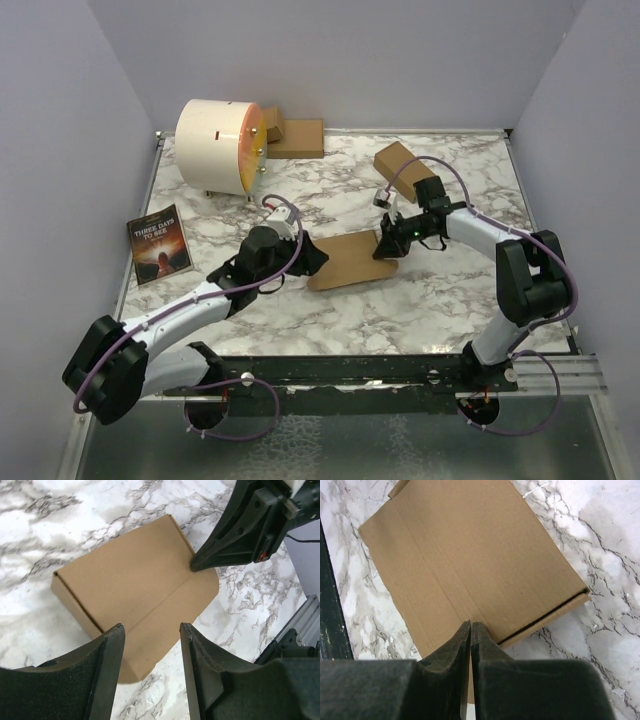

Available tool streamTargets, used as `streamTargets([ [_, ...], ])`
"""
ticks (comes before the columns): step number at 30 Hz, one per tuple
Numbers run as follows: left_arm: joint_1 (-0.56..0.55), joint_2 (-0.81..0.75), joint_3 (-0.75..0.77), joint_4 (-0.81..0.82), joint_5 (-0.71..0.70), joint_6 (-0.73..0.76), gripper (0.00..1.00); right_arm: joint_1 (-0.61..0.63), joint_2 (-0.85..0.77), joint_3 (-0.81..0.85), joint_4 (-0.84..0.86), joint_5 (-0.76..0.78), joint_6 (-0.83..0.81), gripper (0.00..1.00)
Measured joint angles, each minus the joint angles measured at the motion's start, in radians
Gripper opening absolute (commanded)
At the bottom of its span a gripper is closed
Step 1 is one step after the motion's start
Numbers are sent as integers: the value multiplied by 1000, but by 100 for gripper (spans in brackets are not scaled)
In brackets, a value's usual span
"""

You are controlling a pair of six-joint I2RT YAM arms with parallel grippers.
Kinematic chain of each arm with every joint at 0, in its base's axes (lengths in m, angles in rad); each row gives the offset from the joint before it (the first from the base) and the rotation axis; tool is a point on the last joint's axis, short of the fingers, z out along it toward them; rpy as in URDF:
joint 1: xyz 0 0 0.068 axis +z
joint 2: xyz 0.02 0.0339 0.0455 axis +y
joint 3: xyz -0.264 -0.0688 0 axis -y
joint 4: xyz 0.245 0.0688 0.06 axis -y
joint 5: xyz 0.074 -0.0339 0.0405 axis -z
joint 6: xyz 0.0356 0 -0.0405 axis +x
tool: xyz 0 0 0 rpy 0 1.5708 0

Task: Fold the paper box

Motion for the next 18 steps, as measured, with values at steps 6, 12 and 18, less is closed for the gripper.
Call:
streamTargets([
  [6, 14, -116, -116, -6, -67, -12, 92, -19, -33, 13, -42, -85, -53, 42],
  [12, 47, -187, -202, 5, -82, -72, 92, -39, -232, -24, -100, -259, -291, 100],
  [18, 111, -183, -229, 68, -31, -155, 91, -34, -403, -198, -145, -346, -724, 100],
])
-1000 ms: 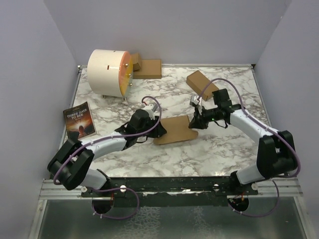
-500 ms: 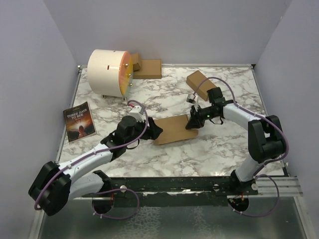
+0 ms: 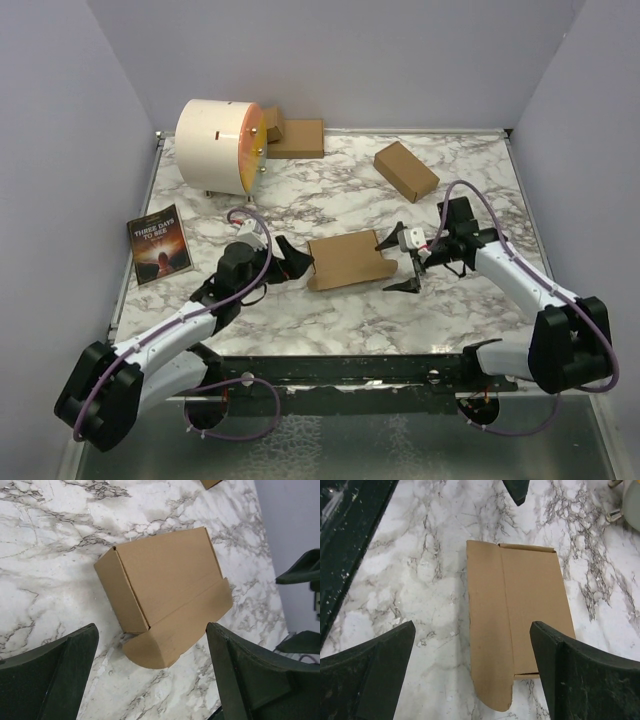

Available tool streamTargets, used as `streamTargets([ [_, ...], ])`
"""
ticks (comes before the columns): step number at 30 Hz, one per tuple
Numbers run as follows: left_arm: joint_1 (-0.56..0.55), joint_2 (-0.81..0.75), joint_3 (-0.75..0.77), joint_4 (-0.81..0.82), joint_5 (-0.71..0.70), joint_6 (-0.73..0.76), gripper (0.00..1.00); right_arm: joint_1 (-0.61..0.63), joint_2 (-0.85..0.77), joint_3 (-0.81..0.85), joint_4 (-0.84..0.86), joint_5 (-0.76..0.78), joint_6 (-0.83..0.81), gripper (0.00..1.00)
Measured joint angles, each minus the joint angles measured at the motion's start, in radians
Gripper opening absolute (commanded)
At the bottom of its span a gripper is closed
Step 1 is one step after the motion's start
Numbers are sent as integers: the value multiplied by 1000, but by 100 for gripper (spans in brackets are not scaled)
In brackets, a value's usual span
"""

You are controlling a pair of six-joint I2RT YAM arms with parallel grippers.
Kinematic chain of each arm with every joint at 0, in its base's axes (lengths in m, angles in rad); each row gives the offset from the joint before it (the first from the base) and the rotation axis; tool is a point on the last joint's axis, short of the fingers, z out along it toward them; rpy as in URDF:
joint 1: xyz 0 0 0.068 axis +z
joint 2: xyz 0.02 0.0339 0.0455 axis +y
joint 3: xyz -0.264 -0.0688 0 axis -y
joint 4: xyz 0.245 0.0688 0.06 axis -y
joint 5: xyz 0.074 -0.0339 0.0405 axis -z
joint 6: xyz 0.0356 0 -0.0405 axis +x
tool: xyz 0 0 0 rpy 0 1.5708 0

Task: Fold the paper box

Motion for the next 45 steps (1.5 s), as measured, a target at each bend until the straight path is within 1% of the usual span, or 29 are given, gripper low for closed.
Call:
streamTargets([
  [2, 23, 16, -8, 40, 29, -32, 90, 0, 2, -23, 13, 12, -36, 94],
  [3, 34, 29, -12, 61, 43, -50, 90, 0, 8, -23, 47, 29, -11, 86],
  [4, 43, 42, -16, 80, 55, -65, 90, 0, 13, -22, 81, 39, 25, 81],
  [6, 55, 60, -24, 100, 73, -86, 90, -3, 37, -14, 188, 64, 186, 79],
  [9, 70, 73, -34, 113, 84, -100, 90, -15, 133, 13, 381, 119, 500, 79],
  [11, 79, 77, -36, 119, 91, -104, 90, -25, 192, 21, 459, 162, 666, 78],
  [13, 86, 80, -39, 128, 96, -107, 90, -37, 264, 35, 505, 222, 830, 77],
  [15, 89, 85, -46, 141, 99, -111, 90, -47, 328, 60, 523, 278, 958, 75],
  [17, 91, 92, -51, 146, 100, -115, 90, -56, 370, 80, 526, 318, 1035, 69],
  [19, 92, 97, -53, 147, 102, -116, 90, -72, 405, 91, 540, 344, 1120, 65],
  [22, 92, 107, -53, 151, 103, -116, 90, -92, 429, 92, 547, 349, 1201, 56],
  [25, 92, 127, -53, 165, 109, -116, 90, -109, 462, 93, 559, 334, 1259, 52],
  [34, 93, 187, -53, 209, 142, -124, 90, -138, 528, 95, 571, 244, 1356, 49],
  [37, 93, 208, -53, 224, 151, -129, 90, -143, 544, 95, 577, 219, 1373, 46],
  [40, 93, 233, -53, 239, 157, -137, 90, -150, 555, 95, 579, 204, 1389, 41],
  [45, 93, 274, -54, 271, 170, -146, 90, -177, 575, 95, 580, 176, 1408, 34],
])
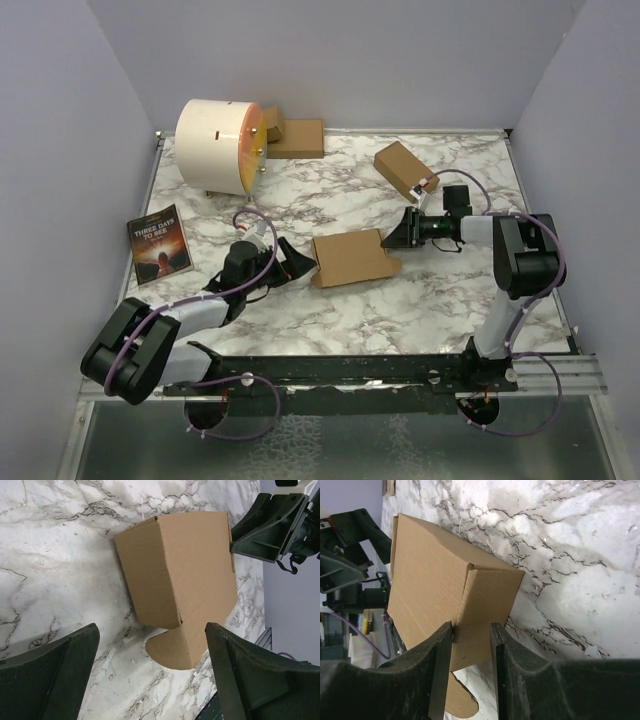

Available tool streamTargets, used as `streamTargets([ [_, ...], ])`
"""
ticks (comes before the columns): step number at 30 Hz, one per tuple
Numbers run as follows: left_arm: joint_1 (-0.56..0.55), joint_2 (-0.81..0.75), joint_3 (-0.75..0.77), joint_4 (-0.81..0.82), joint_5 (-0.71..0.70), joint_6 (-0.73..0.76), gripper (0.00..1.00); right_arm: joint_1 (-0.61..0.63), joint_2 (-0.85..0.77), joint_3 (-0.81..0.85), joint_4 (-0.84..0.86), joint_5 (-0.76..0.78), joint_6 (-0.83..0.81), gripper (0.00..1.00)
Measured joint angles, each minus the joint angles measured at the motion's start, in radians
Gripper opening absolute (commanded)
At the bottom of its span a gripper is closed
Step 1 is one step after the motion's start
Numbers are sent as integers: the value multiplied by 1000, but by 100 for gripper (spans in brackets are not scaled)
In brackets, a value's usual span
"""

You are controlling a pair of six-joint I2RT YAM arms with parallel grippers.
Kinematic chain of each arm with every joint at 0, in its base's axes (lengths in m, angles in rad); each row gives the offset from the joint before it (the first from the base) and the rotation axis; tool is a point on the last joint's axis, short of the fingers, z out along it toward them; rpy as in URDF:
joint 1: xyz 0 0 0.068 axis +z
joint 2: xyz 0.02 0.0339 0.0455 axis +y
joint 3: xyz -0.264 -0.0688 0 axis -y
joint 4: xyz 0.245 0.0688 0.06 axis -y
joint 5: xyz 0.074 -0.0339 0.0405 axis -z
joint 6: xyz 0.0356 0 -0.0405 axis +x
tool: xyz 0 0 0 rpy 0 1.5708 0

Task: Fold the paper box

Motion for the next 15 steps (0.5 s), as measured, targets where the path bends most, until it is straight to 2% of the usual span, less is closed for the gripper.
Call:
streamTargets([
  [15, -17, 158, 1, 189, 53, -81, 91, -48, 65, 27, -12, -98, 13, 31],
])
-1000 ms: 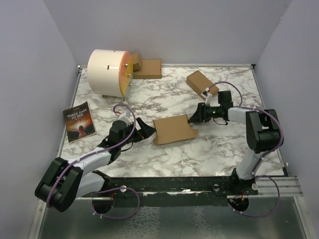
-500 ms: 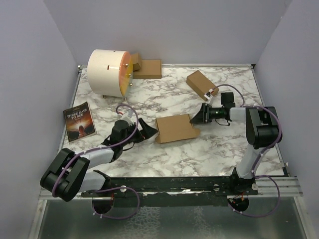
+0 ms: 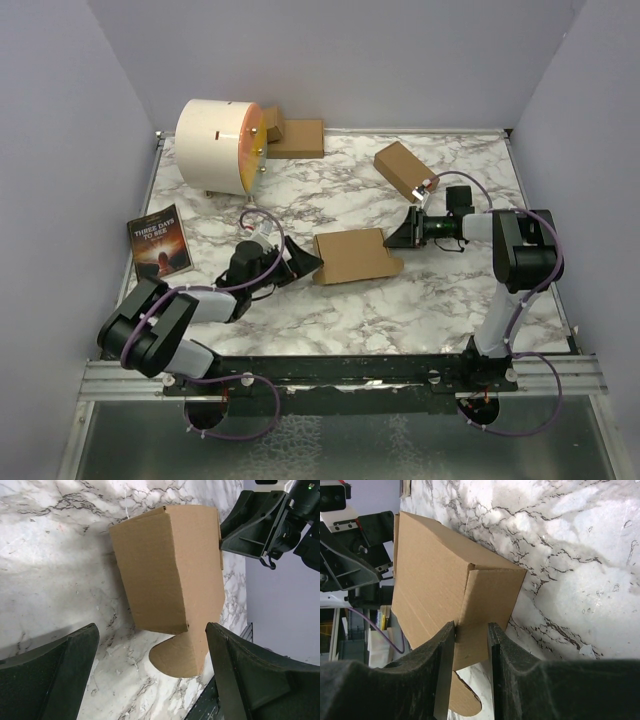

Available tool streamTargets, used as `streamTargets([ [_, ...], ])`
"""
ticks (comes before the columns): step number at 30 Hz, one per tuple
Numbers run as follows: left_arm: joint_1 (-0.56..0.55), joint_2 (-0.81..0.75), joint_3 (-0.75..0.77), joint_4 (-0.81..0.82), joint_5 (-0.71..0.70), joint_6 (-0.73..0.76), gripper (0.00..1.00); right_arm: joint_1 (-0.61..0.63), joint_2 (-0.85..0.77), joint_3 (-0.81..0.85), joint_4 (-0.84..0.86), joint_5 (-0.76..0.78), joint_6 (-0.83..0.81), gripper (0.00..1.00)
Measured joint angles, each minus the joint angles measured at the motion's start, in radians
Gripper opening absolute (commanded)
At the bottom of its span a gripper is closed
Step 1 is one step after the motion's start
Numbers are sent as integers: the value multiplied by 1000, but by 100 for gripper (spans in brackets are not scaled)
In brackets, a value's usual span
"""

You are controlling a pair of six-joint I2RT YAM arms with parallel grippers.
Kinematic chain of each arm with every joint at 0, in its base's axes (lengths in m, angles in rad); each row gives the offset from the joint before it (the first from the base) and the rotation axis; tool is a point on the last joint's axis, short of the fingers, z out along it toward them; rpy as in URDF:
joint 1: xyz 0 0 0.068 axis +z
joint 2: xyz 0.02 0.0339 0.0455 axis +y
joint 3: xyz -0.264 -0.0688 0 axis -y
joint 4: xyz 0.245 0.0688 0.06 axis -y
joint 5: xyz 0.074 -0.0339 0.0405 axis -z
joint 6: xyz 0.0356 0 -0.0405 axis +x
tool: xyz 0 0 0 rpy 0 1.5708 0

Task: Fold the paper box

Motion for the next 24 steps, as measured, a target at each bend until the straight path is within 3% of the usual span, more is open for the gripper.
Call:
streamTargets([
  [10, -45, 98, 66, 47, -13, -42, 88, 0, 8, 8, -7, -10, -5, 31],
  [19, -97, 185, 77, 109, -77, -126, 75, 0, 14, 11, -11, -15, -6, 31],
  [24, -124, 195, 87, 129, -123, -162, 61, -4, 18, 17, -23, -18, -9, 32],
])
